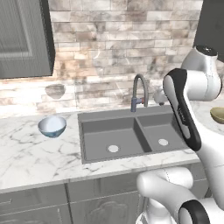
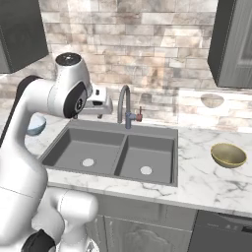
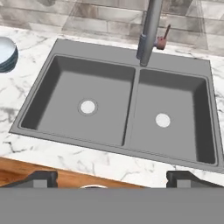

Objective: Rinse each bowl for a few seconds and place them down in the sink or on the counter.

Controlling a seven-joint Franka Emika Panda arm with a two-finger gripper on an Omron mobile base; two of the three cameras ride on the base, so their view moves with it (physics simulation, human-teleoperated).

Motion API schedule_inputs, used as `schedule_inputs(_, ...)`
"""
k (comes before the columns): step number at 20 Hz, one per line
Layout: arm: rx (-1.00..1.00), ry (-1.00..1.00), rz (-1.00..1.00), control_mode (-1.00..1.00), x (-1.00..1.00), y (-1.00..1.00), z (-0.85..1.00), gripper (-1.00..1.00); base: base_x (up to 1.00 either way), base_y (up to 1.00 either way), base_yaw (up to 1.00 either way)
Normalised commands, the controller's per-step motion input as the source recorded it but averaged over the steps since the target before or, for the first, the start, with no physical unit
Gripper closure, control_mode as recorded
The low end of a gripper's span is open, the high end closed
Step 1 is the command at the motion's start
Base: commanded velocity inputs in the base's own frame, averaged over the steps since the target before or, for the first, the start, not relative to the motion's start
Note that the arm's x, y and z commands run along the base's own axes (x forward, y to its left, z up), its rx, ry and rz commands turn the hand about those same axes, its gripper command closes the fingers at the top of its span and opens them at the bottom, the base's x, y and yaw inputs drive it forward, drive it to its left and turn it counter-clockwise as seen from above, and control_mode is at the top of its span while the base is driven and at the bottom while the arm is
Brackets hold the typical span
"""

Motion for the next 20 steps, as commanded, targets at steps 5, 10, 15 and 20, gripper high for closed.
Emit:
schedule_inputs(5, 0.02, -0.13, 0.08, -1.0, -0.13, -0.37, -0.04, -1.0, 0.0, 0.0, 0.0)
schedule_inputs(10, 0.06, -0.16, 0.04, -1.0, -0.06, -0.36, -0.13, -1.0, 0.0, 0.0, 0.0)
schedule_inputs(15, 0.07, -0.16, 0.05, -1.0, -0.01, -0.34, -0.12, -1.0, 0.0, 0.0, 0.0)
schedule_inputs(20, 0.03, -0.12, 0.06, -1.0, 0.09, -0.27, -0.1, -1.0, 0.0, 0.0, 0.0)
